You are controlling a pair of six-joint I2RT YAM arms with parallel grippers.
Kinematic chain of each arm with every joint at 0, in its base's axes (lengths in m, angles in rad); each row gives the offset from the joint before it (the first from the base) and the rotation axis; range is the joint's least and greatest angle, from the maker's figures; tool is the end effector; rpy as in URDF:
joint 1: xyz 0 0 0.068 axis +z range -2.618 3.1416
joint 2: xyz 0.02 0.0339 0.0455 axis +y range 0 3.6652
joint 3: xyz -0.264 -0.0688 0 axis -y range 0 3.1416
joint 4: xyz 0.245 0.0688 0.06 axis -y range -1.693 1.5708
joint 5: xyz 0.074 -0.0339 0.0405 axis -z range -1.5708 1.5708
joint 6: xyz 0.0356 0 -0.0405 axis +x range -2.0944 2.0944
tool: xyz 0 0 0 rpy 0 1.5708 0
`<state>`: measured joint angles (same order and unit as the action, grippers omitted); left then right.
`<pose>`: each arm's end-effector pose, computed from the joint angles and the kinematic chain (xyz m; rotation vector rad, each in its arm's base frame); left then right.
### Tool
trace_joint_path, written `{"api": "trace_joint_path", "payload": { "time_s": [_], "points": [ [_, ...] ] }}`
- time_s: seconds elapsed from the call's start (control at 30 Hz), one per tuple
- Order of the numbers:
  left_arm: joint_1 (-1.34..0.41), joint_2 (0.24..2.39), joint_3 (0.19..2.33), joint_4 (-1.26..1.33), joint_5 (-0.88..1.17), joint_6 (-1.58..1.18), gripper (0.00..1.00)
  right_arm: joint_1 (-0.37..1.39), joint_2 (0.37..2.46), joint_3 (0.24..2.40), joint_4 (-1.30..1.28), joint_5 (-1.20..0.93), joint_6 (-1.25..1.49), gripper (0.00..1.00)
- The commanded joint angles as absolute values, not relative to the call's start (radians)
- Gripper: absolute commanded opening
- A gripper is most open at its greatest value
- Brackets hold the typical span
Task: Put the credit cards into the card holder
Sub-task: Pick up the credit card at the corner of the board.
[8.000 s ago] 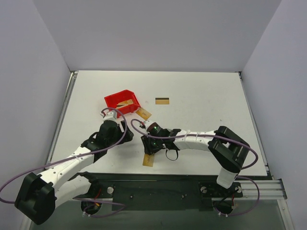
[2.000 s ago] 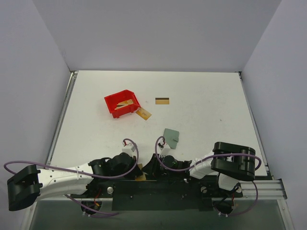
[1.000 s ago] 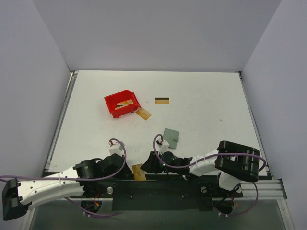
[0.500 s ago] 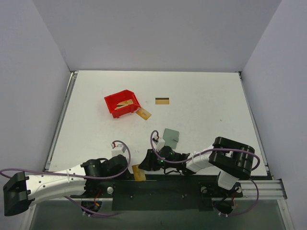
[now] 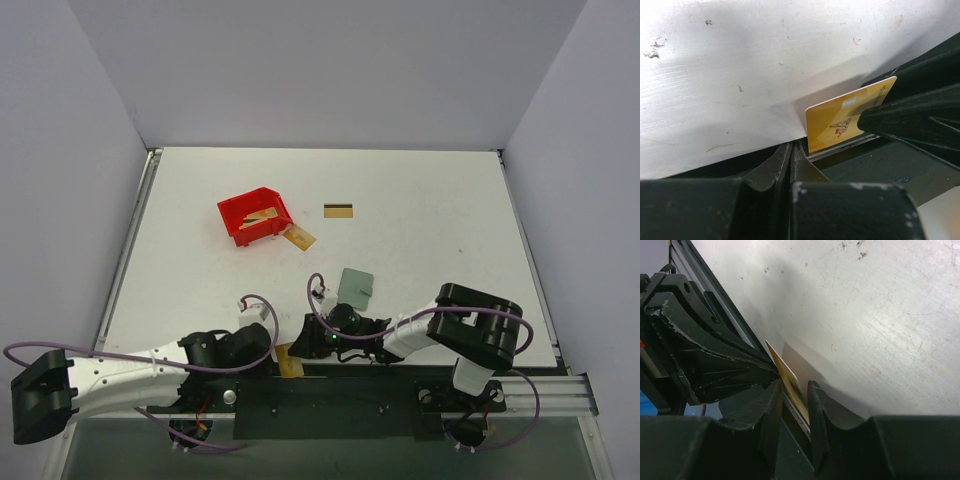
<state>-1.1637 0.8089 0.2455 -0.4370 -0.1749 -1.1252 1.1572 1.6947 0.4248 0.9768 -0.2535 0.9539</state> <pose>0.0595 -0.1223 0.1326 -0.0173 2.6843 -0.6190 0.1069 0.2658 0.1279 -0.4348 2.1895 1.5759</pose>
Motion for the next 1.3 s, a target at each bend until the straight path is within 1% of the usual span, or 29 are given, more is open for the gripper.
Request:
{"api": "trace_joint_path", "payload": {
  "time_s": [0.0, 0.07, 0.13, 0.17, 0.23, 0.27, 0.3, 0.37, 0.4, 0.53, 0.57, 0.63, 0.67, 0.7, 0.77, 0.8, 0.83, 0.9, 0.97, 1.07, 1.27],
  "points": [
    [-1.158, 0.819, 0.25, -0.354, -0.224, -1.124, 0.0, 1.149, 1.707, 0.443, 0.971, -0.282, 0.93, 0.21],
    [-1.157, 0.818, 0.25, -0.354, -0.225, -1.124, 0.0, 1.146, 1.707, 0.445, 0.971, -0.287, 0.93, 0.15],
    [-1.154, 0.813, 0.255, -0.363, -0.232, -1.123, 0.0, 1.143, 1.709, 0.448, 0.977, -0.296, 0.931, 0.02],
    [-1.151, 0.807, 0.259, -0.371, -0.245, -1.123, 0.0, 1.143, 1.707, 0.448, 0.977, -0.299, 0.925, 0.0],
    [-1.147, 0.789, 0.278, -0.402, -0.268, -1.123, 0.02, 1.135, 1.686, 0.448, 0.977, -0.308, 0.914, 0.0],
    [-1.144, 0.779, 0.296, -0.428, -0.278, -1.121, 0.1, 1.126, 1.669, 0.449, 0.971, -0.31, 0.911, 0.0],
    [-1.14, 0.764, 0.307, -0.439, -0.297, -1.114, 0.13, 1.112, 1.654, 0.451, 0.968, -0.313, 0.91, 0.0],
    [-1.123, 0.743, 0.366, -0.491, -0.327, -1.089, 0.25, 1.085, 1.602, 0.468, 0.916, -0.325, 0.894, 0.0],
    [-1.106, 0.732, 0.399, -0.5, -0.345, -1.065, 0.28, 1.063, 1.583, 0.477, 0.884, -0.327, 0.873, 0.0],
    [-1.034, 0.73, 0.495, -0.535, -0.383, -0.976, 0.44, 1.011, 1.474, 0.572, 0.567, -0.259, 0.755, 0.0],
    [-0.991, 0.741, 0.521, -0.531, -0.374, -0.941, 0.45, 0.994, 1.464, 0.584, 0.487, -0.24, 0.706, 0.0],
    [-0.919, 0.765, 0.554, -0.493, -0.336, -0.884, 0.5, 0.956, 1.427, 0.609, 0.421, -0.238, 0.657, 0.0],
    [-0.873, 0.781, 0.561, -0.479, -0.318, -0.865, 0.56, 0.944, 1.402, 0.612, 0.407, -0.241, 0.637, 0.0],
    [-0.853, 0.807, 0.581, -0.445, -0.287, -0.83, 0.6, 0.91, 1.393, 0.611, 0.39, -0.258, 0.631, 0.0],
    [-0.795, 0.856, 0.607, -0.396, -0.247, -0.792, 0.74, 0.856, 1.367, 0.606, 0.377, -0.287, 0.614, 0.0],
    [-0.757, 0.894, 0.621, -0.382, -0.223, -0.773, 0.77, 0.823, 1.352, 0.606, 0.371, -0.302, 0.601, 0.0],
    [-0.721, 0.916, 0.632, -0.358, -0.212, -0.766, 0.83, 0.812, 1.338, 0.609, 0.359, -0.311, 0.592, 0.0],
    [-0.677, 0.968, 0.658, -0.324, -0.172, -0.747, 0.86, 0.773, 1.321, 0.618, 0.336, -0.324, 0.569, 0.0],
    [-0.651, 1.008, 0.683, -0.292, -0.143, -0.739, 0.88, 0.743, 1.309, 0.627, 0.319, -0.336, 0.537, 0.0],
    [-0.641, 1.038, 0.712, -0.238, -0.127, -0.724, 0.88, 0.686, 1.298, 0.63, 0.311, -0.368, 0.525, 0.0],
    [-0.62, 1.072, 0.767, -0.232, -0.135, -0.692, 0.88, 0.612, 1.276, 0.618, 0.337, -0.426, 0.526, 0.0]
  ]
}}
